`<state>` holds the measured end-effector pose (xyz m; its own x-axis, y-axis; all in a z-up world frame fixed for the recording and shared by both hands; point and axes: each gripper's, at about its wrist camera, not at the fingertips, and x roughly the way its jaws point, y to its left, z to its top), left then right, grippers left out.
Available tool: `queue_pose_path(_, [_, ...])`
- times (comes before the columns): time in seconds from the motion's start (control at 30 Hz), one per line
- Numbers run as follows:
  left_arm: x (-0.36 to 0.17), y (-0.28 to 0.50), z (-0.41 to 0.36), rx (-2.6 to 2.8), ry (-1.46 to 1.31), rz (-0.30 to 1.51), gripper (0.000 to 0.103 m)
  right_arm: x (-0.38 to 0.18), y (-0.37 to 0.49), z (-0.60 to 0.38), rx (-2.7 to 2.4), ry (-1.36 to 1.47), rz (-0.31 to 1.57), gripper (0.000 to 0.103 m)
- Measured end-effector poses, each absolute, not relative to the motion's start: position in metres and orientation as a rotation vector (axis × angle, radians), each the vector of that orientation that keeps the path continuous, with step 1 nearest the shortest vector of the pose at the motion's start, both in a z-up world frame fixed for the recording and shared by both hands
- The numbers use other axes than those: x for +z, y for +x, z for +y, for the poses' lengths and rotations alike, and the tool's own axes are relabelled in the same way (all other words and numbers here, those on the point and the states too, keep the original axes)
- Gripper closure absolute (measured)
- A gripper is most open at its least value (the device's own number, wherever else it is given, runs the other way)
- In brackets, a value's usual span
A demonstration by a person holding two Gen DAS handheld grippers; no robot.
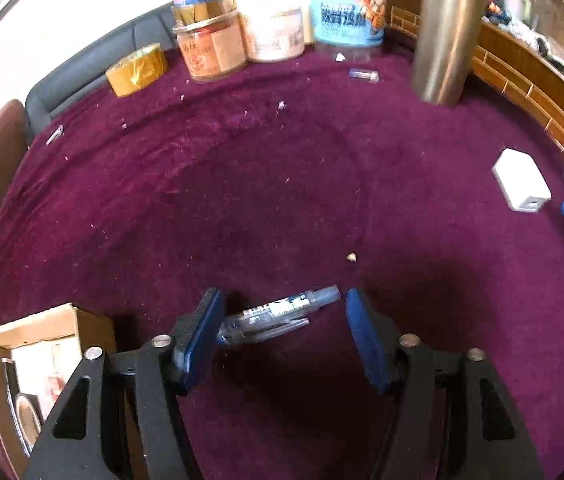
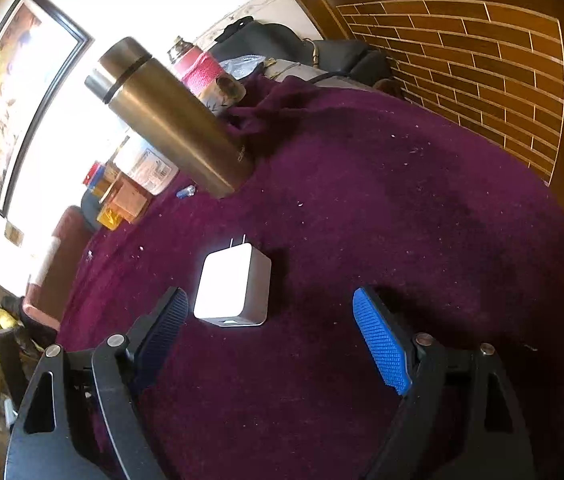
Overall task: Organize rigid objects
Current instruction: 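Grasp the clear blue pen with the left tool and lift it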
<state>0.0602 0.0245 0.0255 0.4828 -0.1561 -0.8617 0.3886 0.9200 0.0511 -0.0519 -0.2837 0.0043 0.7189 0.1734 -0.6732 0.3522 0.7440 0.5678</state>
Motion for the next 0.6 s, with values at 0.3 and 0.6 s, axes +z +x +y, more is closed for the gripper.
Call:
queue_pose_path(0.3, [0.033,0.017,0.022,-0.615,0.13,1.129,0.062,0.004,-0.052,-0.28,-0.116,0.717,0.788,0.018])
queue_pose_path(0.6, [0.04,0.018,0.026,-0.547,0.021,1.057,0.061,0.004,-0.051,-0.28,-0.119,0.702,0.791,0.018])
